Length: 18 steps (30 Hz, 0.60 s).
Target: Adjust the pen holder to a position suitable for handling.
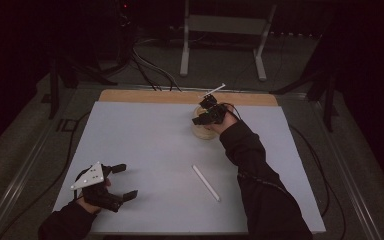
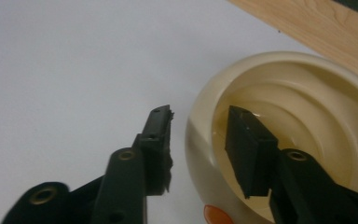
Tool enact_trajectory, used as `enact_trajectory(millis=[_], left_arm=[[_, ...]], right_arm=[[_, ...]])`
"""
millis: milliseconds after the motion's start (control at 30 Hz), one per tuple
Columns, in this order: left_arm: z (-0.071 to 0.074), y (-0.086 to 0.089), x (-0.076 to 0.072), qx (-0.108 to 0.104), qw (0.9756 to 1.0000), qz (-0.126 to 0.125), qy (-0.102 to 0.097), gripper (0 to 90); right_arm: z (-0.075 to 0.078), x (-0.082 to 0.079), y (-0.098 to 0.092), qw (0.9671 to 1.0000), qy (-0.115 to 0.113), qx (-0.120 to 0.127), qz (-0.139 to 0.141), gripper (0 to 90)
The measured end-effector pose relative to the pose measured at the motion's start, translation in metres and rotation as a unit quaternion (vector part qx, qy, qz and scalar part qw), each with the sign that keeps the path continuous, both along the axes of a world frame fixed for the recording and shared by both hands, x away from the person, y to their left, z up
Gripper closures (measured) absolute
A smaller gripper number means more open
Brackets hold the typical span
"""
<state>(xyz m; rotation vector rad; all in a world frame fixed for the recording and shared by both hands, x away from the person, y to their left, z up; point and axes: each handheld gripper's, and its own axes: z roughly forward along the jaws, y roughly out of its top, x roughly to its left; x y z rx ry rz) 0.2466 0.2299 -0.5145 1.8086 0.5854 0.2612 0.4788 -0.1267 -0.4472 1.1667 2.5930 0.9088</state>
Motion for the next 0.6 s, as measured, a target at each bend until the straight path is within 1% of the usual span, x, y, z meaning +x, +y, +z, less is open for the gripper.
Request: enact_trajectory(millis=[100,133,233,267,500,567,600], left_arm=[[-0.0002,0.0001,-0.0001,-0.001,1.0,0.0,0.001,0.3],[-0.0002,0.0002,0.0,-0.001,1.0,0.0,0.001,0.3],[-0.0004,0.0003,0.0001,-0.002,1.0,0.001,0.001,0.3],[-0.0004,0.0003,0.0001,-0.002,1.0,0.001,0.001,0.3],[-0.0002,0.0002,0.0,-0.002,1.0,0.001,0.001,0.3],[-0.0001,0.0002,0.0,-0.002,1.0,0.001,0.001,0.3],[-0.0001,0.0002,0.0,-0.002,1.0,0.001,0.001,0.3]], right_arm=[[-0.0023,0.0029,0.003,0.9998,0.013,-0.011,0.001,71.0],[-0.0027,0.0036,0.0038,0.9998,0.014,-0.015,0.0,73.1],[-0.0023,0.0054,0.0048,0.9997,0.019,-0.015,0.003,75.4],[-0.002,0.006,0.0052,0.9996,0.024,-0.015,0.007,76.8],[-0.0009,0.0058,0.0082,0.9991,0.032,-0.023,0.016,78.5],[-0.0008,0.0051,0.0086,0.9988,0.038,-0.022,0.021,78.9],[-0.0008,0.0041,0.0093,0.9986,0.039,-0.027,0.022,79.8]])
